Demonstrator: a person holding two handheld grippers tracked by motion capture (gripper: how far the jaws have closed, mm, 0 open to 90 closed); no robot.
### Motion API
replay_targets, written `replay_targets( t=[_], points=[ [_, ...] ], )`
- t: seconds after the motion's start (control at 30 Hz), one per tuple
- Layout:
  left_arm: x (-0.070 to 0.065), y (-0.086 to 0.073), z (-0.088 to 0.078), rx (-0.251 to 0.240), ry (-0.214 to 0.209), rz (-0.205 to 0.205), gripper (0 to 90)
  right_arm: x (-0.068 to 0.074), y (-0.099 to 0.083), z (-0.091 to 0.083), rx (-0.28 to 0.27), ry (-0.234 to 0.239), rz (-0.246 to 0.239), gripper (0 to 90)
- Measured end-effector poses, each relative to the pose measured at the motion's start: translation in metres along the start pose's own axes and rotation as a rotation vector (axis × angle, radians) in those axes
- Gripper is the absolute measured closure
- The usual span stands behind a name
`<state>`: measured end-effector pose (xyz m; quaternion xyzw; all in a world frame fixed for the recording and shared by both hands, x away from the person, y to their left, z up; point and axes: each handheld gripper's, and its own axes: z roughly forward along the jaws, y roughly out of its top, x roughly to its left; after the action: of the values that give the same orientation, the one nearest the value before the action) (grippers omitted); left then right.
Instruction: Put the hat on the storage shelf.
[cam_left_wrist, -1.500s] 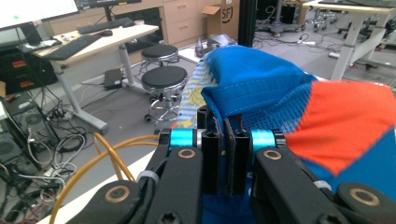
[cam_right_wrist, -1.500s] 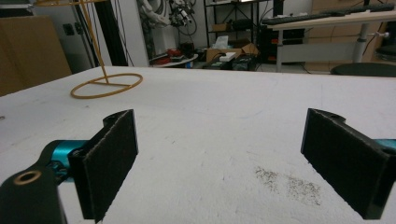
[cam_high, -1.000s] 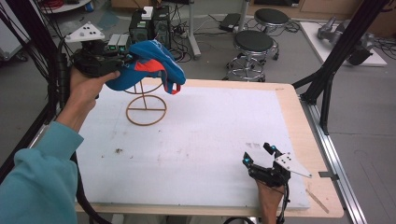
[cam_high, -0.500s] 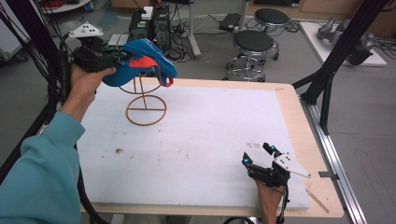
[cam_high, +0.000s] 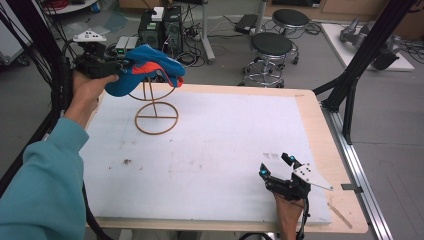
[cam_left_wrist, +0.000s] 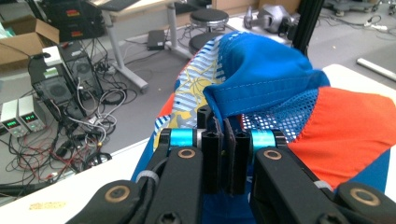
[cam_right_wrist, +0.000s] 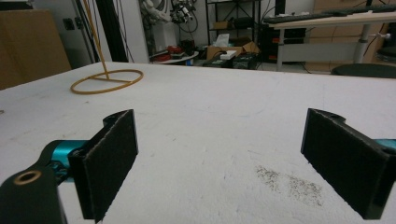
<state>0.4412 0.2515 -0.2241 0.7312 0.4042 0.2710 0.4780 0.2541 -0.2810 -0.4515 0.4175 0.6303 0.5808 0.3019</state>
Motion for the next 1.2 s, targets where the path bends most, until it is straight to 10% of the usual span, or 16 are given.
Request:
replay_targets(
  t=[0.63, 1.2],
  points=[
    [0.002, -0.019, 0.009, 0.030, -0.054, -0.034, 79.1, 0.000, 0.000, 0.000, -0.004, 0.001, 0.000, 9.9],
    [0.006, -0.040, 0.018, 0.030, -0.106, -0.122, 16.2, 0.001, 0.000, 0.000, 0.003, -0.003, -0.002, 9.9]
  ],
)
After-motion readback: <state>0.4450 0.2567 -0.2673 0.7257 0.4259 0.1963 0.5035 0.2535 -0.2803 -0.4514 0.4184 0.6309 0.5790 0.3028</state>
